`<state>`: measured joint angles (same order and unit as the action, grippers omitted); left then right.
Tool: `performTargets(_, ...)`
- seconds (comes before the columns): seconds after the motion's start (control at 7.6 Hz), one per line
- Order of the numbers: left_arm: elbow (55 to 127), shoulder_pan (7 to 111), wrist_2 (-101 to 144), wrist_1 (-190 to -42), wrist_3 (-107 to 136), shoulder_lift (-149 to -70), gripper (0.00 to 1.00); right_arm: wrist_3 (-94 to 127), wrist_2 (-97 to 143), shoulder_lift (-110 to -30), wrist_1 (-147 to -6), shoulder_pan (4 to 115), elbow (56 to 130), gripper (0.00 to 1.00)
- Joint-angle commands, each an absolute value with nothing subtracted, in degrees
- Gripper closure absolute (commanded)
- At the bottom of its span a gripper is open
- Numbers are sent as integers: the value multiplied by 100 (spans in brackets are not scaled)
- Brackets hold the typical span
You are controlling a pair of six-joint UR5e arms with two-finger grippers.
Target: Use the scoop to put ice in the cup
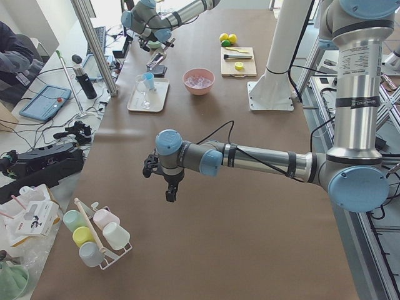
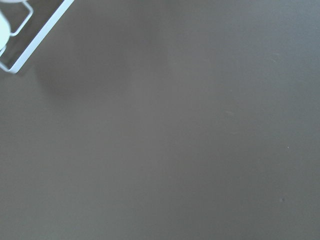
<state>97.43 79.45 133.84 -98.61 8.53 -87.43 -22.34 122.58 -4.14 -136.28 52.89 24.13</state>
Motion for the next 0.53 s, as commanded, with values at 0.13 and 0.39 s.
performTargets(0.13, 9686, 9193, 13790, -8975, 844, -8473, 2, -2241, 12164, -203, -13614, 5186, 1988, 100)
performTargets(0.39, 9668, 9185, 13790, -8965, 879, -8473, 2, -2337, 12094, -158, -13606, 5186, 1942, 100)
